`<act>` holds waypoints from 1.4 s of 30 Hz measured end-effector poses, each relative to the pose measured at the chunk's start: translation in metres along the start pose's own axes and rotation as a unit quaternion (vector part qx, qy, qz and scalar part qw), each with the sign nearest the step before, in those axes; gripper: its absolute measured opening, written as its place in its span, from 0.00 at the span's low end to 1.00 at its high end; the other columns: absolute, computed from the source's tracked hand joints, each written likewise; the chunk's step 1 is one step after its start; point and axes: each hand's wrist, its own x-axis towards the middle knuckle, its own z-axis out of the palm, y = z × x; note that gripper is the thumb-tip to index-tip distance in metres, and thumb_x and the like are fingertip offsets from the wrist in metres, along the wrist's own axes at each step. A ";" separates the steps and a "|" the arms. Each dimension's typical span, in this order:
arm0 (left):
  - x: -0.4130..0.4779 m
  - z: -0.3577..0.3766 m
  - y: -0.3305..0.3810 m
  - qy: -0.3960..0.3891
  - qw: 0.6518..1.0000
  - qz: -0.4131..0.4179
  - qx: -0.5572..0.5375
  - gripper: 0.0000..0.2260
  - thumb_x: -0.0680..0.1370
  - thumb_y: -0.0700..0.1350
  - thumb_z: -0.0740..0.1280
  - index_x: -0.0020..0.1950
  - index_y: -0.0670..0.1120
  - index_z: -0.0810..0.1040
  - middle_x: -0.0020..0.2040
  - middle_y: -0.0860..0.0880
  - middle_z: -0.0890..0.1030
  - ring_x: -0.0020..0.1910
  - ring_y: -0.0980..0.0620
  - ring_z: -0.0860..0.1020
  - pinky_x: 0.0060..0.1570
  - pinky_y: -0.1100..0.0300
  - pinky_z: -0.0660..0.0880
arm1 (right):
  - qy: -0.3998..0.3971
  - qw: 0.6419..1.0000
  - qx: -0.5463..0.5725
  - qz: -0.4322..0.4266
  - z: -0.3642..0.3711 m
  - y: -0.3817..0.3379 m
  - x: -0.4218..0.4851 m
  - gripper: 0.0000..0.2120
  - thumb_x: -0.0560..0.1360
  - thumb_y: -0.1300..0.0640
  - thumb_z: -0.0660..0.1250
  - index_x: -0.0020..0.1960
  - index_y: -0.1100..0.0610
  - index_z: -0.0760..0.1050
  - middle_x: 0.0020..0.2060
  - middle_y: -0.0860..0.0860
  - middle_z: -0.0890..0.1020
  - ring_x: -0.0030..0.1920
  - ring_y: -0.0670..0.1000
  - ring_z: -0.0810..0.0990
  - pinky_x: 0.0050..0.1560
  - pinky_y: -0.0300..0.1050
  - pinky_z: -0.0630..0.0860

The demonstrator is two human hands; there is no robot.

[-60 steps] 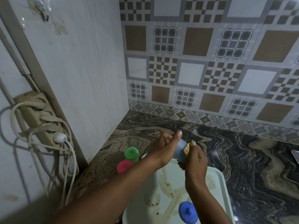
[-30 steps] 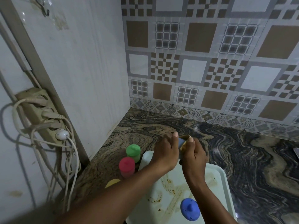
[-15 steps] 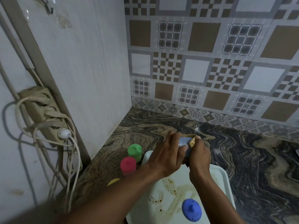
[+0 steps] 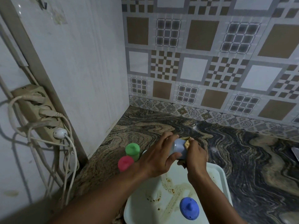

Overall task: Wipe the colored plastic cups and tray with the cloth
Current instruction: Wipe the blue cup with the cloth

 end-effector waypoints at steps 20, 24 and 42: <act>0.014 -0.007 0.015 -0.018 0.919 -0.279 -0.277 0.25 0.71 0.62 0.74 0.64 0.52 0.76 0.57 0.49 0.80 0.51 0.50 0.84 0.50 0.47 0.83 | 0.057 0.997 0.030 -0.049 0.007 0.001 0.006 0.18 0.83 0.46 0.58 0.42 0.54 0.80 0.42 0.61 0.82 0.42 0.60 0.80 0.39 0.55 0.79; 0.006 -0.013 0.002 -0.030 0.951 -0.227 -0.210 0.30 0.67 0.59 0.78 0.67 0.60 0.72 0.61 0.56 0.77 0.55 0.56 0.80 0.54 0.52 0.81 | 0.052 0.996 0.054 -0.038 -0.004 -0.008 0.012 0.21 0.84 0.50 0.58 0.39 0.50 0.83 0.43 0.56 0.84 0.41 0.56 0.80 0.36 0.50 0.76; -0.004 -0.037 -0.011 0.013 0.930 -0.248 -0.272 0.26 0.71 0.48 0.79 0.65 0.55 0.73 0.60 0.55 0.77 0.56 0.55 0.79 0.53 0.61 0.80 | -0.101 0.985 0.070 0.125 0.021 -0.004 0.014 0.16 0.84 0.54 0.56 0.55 0.62 0.80 0.50 0.67 0.84 0.46 0.64 0.83 0.42 0.56 0.80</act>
